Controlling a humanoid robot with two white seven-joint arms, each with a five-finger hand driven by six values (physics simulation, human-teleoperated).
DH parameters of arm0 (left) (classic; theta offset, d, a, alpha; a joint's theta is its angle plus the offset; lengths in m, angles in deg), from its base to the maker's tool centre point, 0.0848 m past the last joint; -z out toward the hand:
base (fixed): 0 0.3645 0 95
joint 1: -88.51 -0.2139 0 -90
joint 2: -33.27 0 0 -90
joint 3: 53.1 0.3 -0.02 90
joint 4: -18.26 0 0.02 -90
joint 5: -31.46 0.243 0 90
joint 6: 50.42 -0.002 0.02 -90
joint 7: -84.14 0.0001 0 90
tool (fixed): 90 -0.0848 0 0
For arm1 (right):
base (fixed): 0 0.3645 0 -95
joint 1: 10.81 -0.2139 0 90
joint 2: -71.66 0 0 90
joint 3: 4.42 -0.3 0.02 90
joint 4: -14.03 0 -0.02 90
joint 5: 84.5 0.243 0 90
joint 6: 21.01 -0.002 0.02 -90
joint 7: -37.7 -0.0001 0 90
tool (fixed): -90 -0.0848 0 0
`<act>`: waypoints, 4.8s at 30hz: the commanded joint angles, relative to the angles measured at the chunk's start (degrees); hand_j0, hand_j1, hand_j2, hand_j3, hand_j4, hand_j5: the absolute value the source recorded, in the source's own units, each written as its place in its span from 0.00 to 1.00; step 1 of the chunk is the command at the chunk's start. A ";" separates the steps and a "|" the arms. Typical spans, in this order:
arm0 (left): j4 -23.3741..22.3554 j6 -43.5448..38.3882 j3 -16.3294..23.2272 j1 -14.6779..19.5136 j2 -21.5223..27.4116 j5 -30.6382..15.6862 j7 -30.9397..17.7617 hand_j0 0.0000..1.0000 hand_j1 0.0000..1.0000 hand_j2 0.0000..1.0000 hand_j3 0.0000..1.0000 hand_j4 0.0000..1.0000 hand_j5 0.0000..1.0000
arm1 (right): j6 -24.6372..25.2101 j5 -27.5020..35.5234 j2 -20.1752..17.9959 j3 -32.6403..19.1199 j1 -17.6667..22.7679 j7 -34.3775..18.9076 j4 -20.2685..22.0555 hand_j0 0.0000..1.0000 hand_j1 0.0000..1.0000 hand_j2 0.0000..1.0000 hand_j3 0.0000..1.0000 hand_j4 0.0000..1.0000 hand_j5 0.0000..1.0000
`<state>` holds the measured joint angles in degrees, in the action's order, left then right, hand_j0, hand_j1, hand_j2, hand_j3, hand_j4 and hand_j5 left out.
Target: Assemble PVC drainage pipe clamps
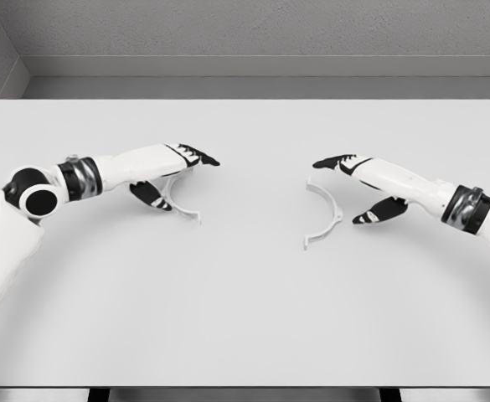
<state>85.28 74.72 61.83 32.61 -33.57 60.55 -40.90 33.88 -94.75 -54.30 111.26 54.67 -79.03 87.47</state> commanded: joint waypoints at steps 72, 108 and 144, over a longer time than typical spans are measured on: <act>-6.91 -0.14 -5.86 6.42 -7.60 21.27 0.03 1.00 1.00 1.00 1.00 1.00 1.00 | 0.12 -6.36 10.65 2.53 -8.79 -0.07 -12.44 1.00 1.00 1.00 1.00 1.00 1.00; -6.82 -0.14 -3.57 7.73 -8.84 23.38 0.03 1.00 1.00 1.00 1.00 1.00 1.00 | 0.12 -10.76 15.57 2.53 -13.53 -0.07 -19.29 1.00 1.00 1.00 1.00 1.00 1.00; -5.15 -0.14 -9.55 7.12 -2.42 20.04 0.03 1.00 1.00 1.00 1.00 1.00 1.00 | 0.12 -12.78 21.46 4.03 -17.14 -0.07 -23.16 1.00 1.00 1.00 1.00 1.00 1.00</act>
<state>80.11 74.74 52.39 39.73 -36.06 80.95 -40.90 33.88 -107.82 -33.47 115.21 37.35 -79.12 64.27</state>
